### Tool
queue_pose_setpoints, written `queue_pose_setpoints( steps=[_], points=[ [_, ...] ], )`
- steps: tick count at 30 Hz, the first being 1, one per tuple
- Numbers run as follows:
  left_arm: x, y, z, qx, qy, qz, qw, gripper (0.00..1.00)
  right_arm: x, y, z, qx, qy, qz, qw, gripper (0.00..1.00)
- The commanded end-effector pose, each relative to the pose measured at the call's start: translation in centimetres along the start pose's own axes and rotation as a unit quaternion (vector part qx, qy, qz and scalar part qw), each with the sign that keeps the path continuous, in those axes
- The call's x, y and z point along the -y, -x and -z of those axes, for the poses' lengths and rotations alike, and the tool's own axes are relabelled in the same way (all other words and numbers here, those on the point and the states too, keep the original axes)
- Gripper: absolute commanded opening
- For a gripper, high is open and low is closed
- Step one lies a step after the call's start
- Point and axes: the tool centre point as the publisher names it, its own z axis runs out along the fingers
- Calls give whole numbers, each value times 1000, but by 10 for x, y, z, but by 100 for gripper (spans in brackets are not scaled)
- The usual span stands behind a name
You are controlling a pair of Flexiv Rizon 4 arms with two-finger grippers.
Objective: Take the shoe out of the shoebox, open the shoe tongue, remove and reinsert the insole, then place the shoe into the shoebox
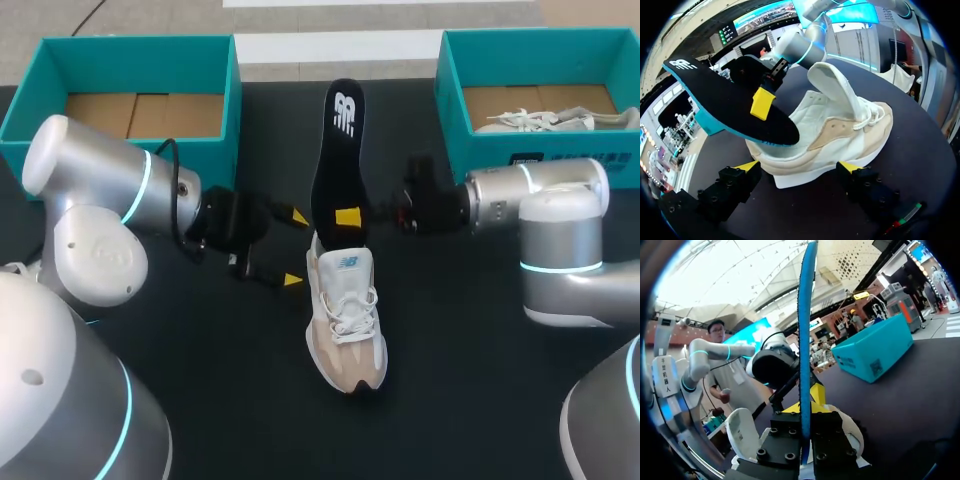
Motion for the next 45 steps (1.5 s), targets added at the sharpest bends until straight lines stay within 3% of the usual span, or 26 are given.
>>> queue_pose_setpoints(
  steps=[1, 29, 39, 41, 45],
  points=[
    [0, -1, 0, 0, 1, 0, 1000, 100, 7, -1, -2, -2, -10, -4, 1000, 0],
    [0, -1, 0, 0, 1, 0, 1000, 100, 83, -22, -16, 9, -10, -87, 996, 0],
    [0, -1, 0, 0, 1, 0, 1000, 100, 70, -23, -11, 18, -21, -72, 997, 0],
    [0, -1, 0, 0, 1, 0, 1000, 100, 66, -23, -11, 17, -23, -67, 997, 25],
    [0, -1, 0, 0, 1, 0, 1000, 100, 60, -24, -11, 17, -29, -58, 998, 31]
  ],
)
